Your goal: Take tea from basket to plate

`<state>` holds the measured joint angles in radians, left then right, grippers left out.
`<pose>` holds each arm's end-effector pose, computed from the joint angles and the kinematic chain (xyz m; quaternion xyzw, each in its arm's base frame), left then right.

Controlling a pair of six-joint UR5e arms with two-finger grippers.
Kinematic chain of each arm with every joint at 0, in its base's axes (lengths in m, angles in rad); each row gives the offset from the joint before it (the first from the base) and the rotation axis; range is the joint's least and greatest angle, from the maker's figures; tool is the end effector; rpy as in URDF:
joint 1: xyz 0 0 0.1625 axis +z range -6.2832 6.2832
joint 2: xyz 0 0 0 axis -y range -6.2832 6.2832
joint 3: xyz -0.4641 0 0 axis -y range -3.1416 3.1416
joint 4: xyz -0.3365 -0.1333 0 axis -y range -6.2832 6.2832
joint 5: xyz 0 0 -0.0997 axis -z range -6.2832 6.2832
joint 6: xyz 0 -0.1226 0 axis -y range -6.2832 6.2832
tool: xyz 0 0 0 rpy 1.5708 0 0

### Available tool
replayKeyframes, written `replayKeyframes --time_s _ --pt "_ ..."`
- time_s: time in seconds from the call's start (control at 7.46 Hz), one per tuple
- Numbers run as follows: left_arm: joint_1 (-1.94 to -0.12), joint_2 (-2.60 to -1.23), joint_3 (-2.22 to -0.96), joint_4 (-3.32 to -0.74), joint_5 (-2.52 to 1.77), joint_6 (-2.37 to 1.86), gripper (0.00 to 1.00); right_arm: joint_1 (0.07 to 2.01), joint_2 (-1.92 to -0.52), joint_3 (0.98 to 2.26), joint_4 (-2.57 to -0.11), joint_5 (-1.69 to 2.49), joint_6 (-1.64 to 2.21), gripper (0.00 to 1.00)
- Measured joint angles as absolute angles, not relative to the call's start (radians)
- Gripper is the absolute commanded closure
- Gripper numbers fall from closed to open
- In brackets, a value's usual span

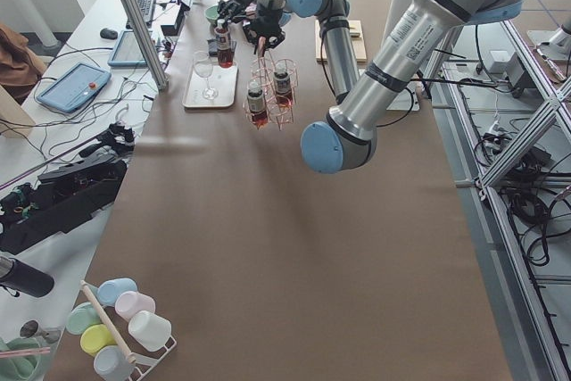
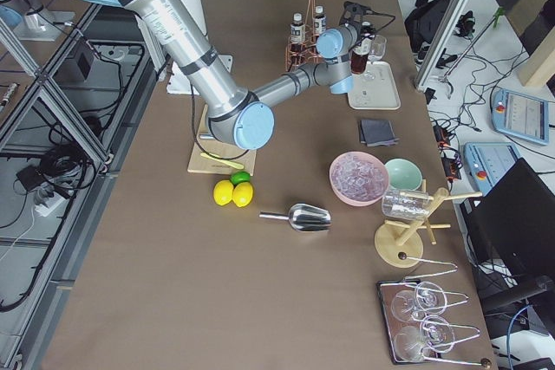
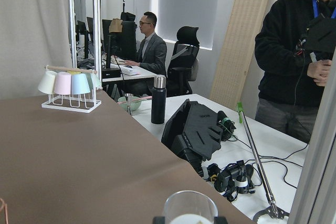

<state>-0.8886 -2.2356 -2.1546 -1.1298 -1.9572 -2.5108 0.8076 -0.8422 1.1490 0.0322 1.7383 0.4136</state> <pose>0.2753 -0.4770 0.2150 -0.1864 0.3809 -0.6688 0.6106 -0.4097 -0.5915 0.2729 0.6498 -0.4917 -0.1674 0.5550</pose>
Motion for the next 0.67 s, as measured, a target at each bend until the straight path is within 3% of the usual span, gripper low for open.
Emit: replayKeyframes --time_s 0.27,0.67 --pt "-1.104 -2.098 -2.145 -1.133 -2.068 -2.338 1.00 0.802 -0.830 1.055 0.081 1.679 0.406 1.00" --pt "-1.370 -2.011 -1.897 -1.259 -2.171 -2.053 1.00 0.806 -0.820 1.004 0.091 1.619 0.410 1.00"
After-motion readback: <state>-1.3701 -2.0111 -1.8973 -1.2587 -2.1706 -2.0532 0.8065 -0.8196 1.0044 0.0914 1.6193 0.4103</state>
